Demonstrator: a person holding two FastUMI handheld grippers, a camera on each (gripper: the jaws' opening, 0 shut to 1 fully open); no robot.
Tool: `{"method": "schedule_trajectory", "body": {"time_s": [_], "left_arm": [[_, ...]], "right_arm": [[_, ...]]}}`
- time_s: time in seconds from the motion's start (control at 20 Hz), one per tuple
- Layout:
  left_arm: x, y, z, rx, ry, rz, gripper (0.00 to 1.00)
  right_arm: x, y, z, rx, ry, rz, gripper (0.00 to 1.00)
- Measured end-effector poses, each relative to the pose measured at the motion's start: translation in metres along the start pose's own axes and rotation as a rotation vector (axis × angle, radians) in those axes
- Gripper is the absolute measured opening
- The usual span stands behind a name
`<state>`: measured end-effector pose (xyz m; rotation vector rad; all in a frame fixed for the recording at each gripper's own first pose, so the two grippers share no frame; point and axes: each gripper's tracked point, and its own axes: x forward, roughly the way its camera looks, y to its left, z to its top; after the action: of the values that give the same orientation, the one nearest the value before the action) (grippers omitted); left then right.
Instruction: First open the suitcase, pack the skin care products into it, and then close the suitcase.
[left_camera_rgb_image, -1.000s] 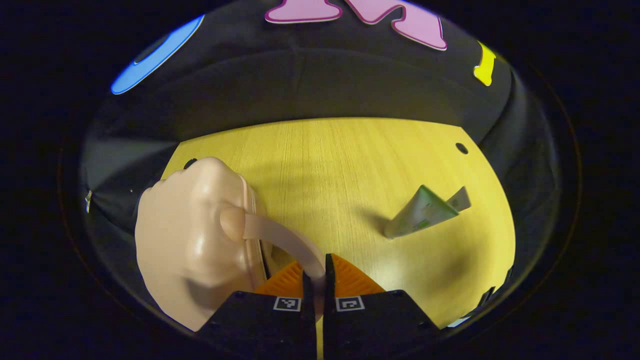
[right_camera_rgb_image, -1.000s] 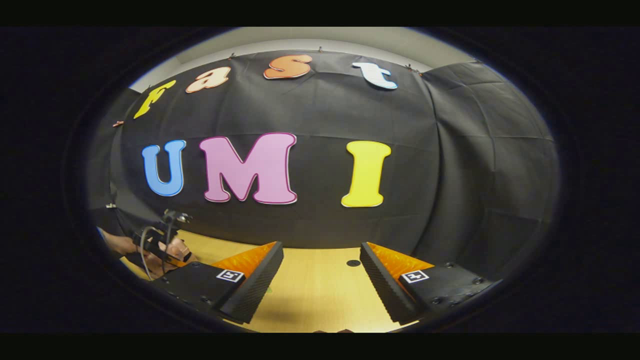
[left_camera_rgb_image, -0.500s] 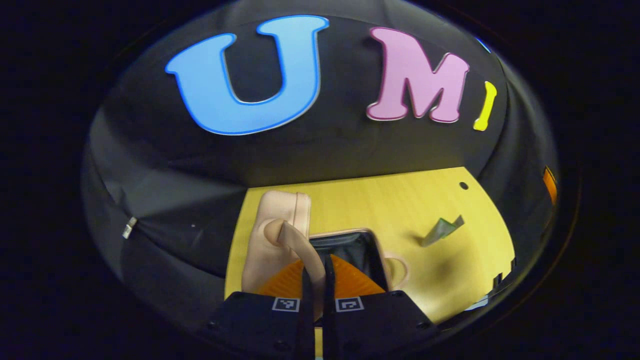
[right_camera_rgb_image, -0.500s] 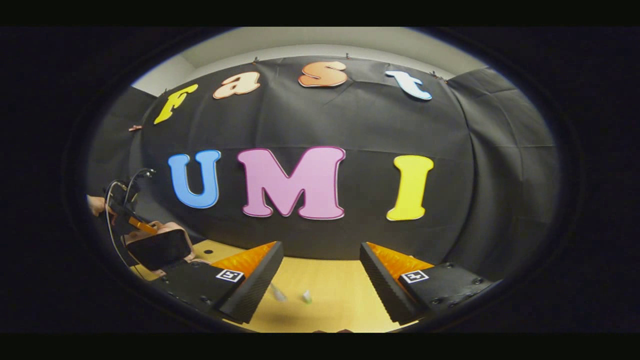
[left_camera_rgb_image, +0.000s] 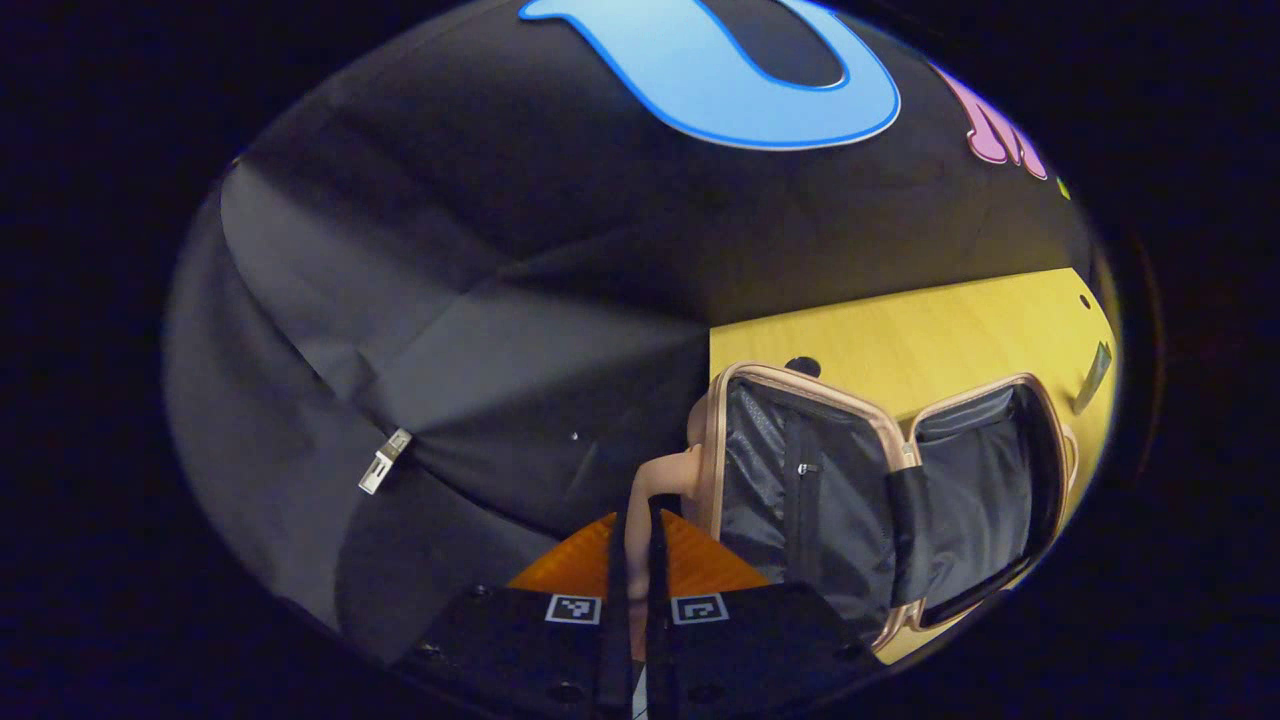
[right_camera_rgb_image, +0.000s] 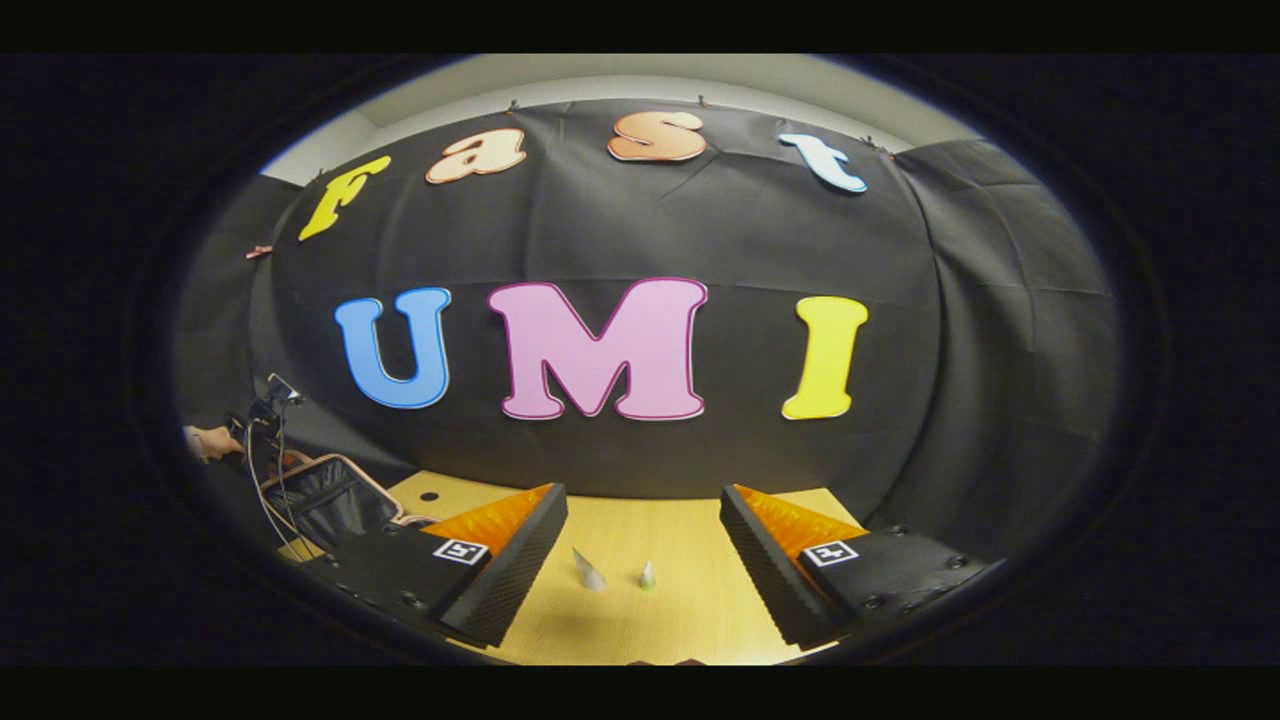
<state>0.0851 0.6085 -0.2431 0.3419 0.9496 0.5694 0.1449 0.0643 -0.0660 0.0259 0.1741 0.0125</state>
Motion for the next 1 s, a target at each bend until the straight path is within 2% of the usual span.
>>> {"method": "schedule_trajectory", "body": {"time_s": [0.1, 0.15, 0.25, 0.3, 0.35, 0.4, 0.45, 0.5, 0.6, 0.7, 0.75, 0.85, 1.0], "left_arm": [[0.055, 0.009, -0.048, -0.062, 0.122, -0.008, 0.11], [0.068, 0.007, -0.065, -0.074, 0.169, -0.015, 0.11], [0.087, -0.001, -0.096, -0.113, 0.24, -0.03, 0.12], [0.091, 0.003, -0.097, -0.143, 0.271, -0.023, 0.15], [0.084, 0.009, -0.09, -0.164, 0.261, -0.028, 0.26], [0.079, 0.026, -0.082, -0.152, 0.218, 0.017, 0.49], [0.067, 0.035, -0.073, -0.15, 0.158, 0.029, 0.72], [0.054, 0.026, -0.062, -0.165, 0.1, 0.002, 0.95], [-0.024, -0.017, 0.022, -0.215, -0.175, -0.148, 0.98], [-0.1, -0.063, 0.08, -0.161, -0.379, -0.251, 0.98], [-0.152, -0.106, 0.106, -0.111, -0.499, -0.334, 0.98], [-0.204, -0.174, 0.118, -0.09, -0.567, -0.458, 0.98], [-0.265, -0.299, 0.107, -0.091, -0.564, -0.699, 0.98]], "right_arm": [[-0.015, 0.004, -0.003, -0.001, 0.035, -0.034, 0.94], [-0.018, 0.005, -0.006, 0.008, 0.052, -0.046, 0.98], [-0.024, 0.011, -0.013, 0.047, 0.083, -0.056, 0.98], [-0.026, 0.015, -0.016, 0.064, 0.091, -0.06, 0.98], [-0.029, 0.018, -0.019, 0.071, 0.099, -0.064, 0.98], [-0.03, 0.017, -0.023, 0.072, 0.102, -0.07, 0.98], [-0.032, 0.016, -0.029, 0.078, 0.108, -0.076, 0.98], [-0.031, 0.014, -0.034, 0.085, 0.114, -0.082, 0.98], [-0.029, 0.002, -0.044, 0.074, 0.106, -0.102, 0.98], [-0.026, -0.004, -0.05, 0.061, 0.09, -0.102, 0.98], [-0.022, -0.008, -0.054, 0.047, 0.089, -0.099, 0.98], [-0.012, -0.01, -0.066, 0.026, 0.099, -0.087, 0.98], [0.007, -0.008, -0.101, 0.013, 0.146, -0.035, 0.98]]}}
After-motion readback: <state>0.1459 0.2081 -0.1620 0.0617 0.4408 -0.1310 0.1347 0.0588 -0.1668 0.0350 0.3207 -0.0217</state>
